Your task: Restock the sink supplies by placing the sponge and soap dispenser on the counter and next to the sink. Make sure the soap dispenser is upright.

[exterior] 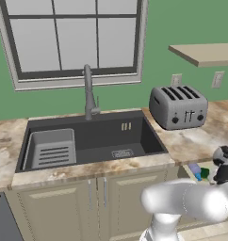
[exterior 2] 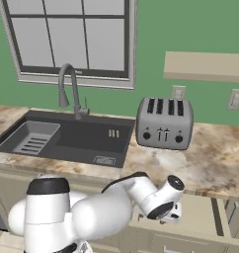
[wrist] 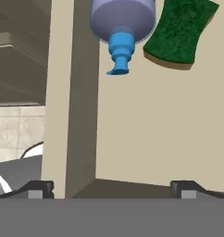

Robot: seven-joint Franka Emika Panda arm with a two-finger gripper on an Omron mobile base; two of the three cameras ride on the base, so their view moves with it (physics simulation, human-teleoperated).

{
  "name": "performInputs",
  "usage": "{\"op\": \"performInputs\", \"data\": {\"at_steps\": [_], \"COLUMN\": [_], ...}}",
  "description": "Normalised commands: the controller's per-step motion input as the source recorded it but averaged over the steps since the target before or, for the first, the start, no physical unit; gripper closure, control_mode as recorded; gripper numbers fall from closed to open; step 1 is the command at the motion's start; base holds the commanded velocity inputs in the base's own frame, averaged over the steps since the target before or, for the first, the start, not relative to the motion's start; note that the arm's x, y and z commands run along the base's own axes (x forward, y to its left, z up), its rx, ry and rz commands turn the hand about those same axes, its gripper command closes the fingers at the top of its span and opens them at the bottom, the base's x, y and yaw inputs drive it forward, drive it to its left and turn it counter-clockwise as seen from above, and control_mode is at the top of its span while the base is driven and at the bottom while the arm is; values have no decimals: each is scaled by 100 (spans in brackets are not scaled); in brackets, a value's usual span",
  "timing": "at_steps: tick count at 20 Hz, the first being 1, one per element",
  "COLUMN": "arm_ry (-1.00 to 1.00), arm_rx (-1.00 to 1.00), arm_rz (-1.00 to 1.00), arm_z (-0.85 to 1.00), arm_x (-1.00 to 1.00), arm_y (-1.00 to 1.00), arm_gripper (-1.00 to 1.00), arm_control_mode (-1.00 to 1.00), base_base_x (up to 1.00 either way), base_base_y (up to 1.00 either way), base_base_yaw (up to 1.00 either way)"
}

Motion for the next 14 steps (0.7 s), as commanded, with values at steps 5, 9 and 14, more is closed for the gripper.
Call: {"op": "performInputs", "data": {"at_steps": [5,9,14], "arm_ry": [3,0,0], "arm_rx": [4,4,4], "arm_rz": [-2,-3,-3], "arm_z": [-29,-23,-14], "arm_x": [-21,-59,-91], "arm_y": [-12,-23,-34], "arm_gripper": [-100,-100,-100], "arm_control_mode": [-100,-100,-100], "base_base_x": [0,0,0], "base_base_y": [0,0,0], "base_base_yaw": [0,0,0]}}
